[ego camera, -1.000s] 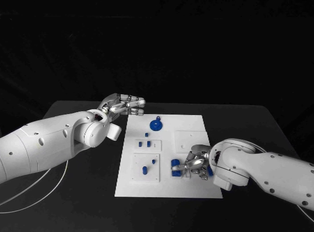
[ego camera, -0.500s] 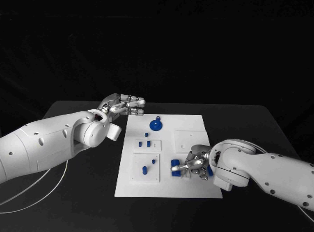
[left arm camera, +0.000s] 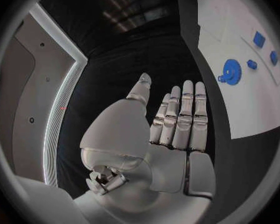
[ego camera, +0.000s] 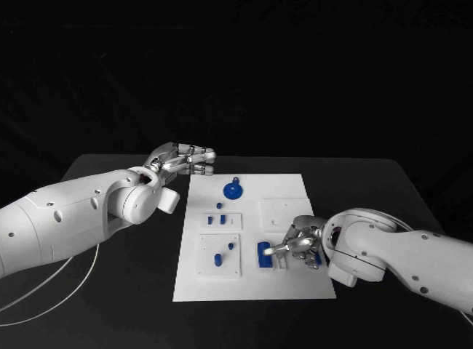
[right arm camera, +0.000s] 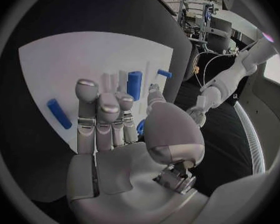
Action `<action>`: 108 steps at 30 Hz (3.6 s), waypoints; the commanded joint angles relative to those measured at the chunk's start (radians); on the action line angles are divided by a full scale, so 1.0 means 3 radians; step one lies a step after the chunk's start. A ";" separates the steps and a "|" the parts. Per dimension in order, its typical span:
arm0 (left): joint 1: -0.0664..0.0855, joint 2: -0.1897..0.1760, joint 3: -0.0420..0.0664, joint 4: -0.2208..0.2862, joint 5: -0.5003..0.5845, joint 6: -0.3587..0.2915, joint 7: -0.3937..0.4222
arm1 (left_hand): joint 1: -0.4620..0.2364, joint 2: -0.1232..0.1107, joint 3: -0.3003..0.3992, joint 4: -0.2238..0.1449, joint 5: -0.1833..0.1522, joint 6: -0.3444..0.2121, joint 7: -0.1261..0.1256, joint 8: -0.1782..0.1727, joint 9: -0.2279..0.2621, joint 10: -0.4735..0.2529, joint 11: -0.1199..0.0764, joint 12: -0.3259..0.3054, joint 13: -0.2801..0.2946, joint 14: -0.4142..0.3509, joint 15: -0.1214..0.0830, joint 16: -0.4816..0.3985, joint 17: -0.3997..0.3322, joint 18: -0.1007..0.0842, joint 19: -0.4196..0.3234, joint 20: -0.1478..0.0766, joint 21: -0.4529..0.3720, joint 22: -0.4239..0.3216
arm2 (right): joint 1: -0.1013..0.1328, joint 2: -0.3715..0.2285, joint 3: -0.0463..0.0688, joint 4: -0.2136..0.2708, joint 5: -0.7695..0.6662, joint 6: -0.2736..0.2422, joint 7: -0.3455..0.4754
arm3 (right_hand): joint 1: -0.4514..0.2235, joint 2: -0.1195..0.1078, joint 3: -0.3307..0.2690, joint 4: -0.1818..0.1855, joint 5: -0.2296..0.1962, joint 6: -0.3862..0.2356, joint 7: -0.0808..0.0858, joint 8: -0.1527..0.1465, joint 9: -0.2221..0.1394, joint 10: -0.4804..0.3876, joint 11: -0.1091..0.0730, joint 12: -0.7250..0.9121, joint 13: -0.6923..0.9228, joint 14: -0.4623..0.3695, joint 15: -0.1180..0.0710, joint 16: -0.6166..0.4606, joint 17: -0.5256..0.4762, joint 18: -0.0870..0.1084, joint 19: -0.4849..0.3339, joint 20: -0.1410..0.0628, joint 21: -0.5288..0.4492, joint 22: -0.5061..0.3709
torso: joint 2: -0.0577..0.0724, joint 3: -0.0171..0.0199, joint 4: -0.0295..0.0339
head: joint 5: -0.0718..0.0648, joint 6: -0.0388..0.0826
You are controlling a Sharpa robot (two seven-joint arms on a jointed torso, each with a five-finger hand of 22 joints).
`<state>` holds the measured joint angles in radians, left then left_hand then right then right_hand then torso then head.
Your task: Assemble the parts on the task board
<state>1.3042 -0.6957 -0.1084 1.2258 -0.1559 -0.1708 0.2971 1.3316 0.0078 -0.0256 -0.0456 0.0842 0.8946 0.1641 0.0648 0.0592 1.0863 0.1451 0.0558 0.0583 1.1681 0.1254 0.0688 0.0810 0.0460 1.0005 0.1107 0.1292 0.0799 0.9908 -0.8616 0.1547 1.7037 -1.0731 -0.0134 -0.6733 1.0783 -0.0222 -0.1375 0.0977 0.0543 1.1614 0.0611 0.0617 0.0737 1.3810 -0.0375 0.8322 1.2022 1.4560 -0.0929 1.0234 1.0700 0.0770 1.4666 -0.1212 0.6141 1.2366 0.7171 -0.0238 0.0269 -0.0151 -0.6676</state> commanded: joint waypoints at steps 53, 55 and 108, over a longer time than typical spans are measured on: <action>0.0001 -0.0005 0.0003 -0.0007 0.0027 0.0053 0.0023 | -0.0002 -0.0024 -0.0001 0.0014 -0.0014 -0.0015 0.0004 -0.0015 -0.0003 -0.0031 0.0004 0.0012 0.0004 -0.0032 -0.0001 -0.0013 -0.0002 0.0003 -0.0008 0.0005 0.0005 -0.0005 | -0.0137 -0.0329 0.0210 -0.0101 -0.1134 0.0890 -0.0277 | 0.0095 -0.0463 0.1554 -0.0210 0.0019 0.0163 -0.0038 0.0007 0.0058 0.0043 0.0009 0.0073 -0.0033 0.0013 0.0026 0.0118 0.0041 -0.0041 0.0158 0.0045 0.0103 0.0087 | 0.0000 -0.0006 0.0011 | -0.0152 -0.0050; 0.0001 -0.0004 0.0003 -0.0007 0.0027 0.0054 0.0022 | -0.0005 -0.0022 -0.0001 0.0019 -0.0017 -0.0012 0.0003 -0.0014 -0.0003 -0.0033 0.0003 0.0013 0.0004 -0.0035 0.0001 -0.0013 -0.0002 0.0004 -0.0010 0.0007 0.0004 -0.0005 | -0.0142 -0.0312 0.0204 -0.0112 -0.1169 0.0885 -0.0277 | 0.0094 -0.0460 0.1556 -0.0211 0.0019 0.0163 -0.0039 0.0007 0.0059 0.0043 0.0008 0.0071 -0.0034 0.0012 0.0025 0.0118 0.0041 -0.0041 0.0157 0.0045 0.0102 0.0088 | 0.0000 -0.0008 0.0011 | -0.0152 -0.0050; 0.0001 -0.0028 0.0003 0.0007 -0.0062 0.0078 -0.0045 | -0.0001 -0.0055 0.0018 0.0047 -0.0029 -0.0171 0.0023 -0.0023 -0.0010 -0.0072 0.0018 0.0013 0.0004 -0.0072 0.0014 -0.0013 0.0002 0.0001 -0.0040 0.0021 -0.0020 -0.0007 | -0.0166 -0.0196 -0.0022 -0.0356 -0.1105 0.0433 -0.0283 | -0.0073 -0.0157 0.2473 -0.1127 0.1270 0.0101 0.0019 0.0008 0.0009 -0.0033 0.0001 0.0031 -0.0048 -0.0002 0.0011 0.0038 -0.0017 -0.0022 0.0159 0.0032 0.0076 0.0142 | 0.0001 -0.0005 0.0008 | -0.0126 -0.0071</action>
<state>1.3041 -0.7045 -0.1083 1.2249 -0.1713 -0.1627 0.2819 1.3314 0.0000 -0.0221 -0.0379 0.0803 0.8482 0.1712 0.0609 0.0576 1.0720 0.1523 0.0558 0.0583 1.1505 0.1288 0.0688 0.0811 0.0460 0.9934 0.1178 0.1292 0.0788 0.9582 -0.9171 0.1618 1.6170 -1.4571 0.1137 -0.6688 1.0510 -0.0801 0.4589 -0.0977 0.4374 1.1844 0.0662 0.0710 0.8545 1.3692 -0.0325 0.8437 1.1890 1.4570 -0.0832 1.0379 1.0656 0.0593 1.4666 -0.1141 0.6334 1.2798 0.7172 -0.0258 0.0294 -0.0531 -0.6874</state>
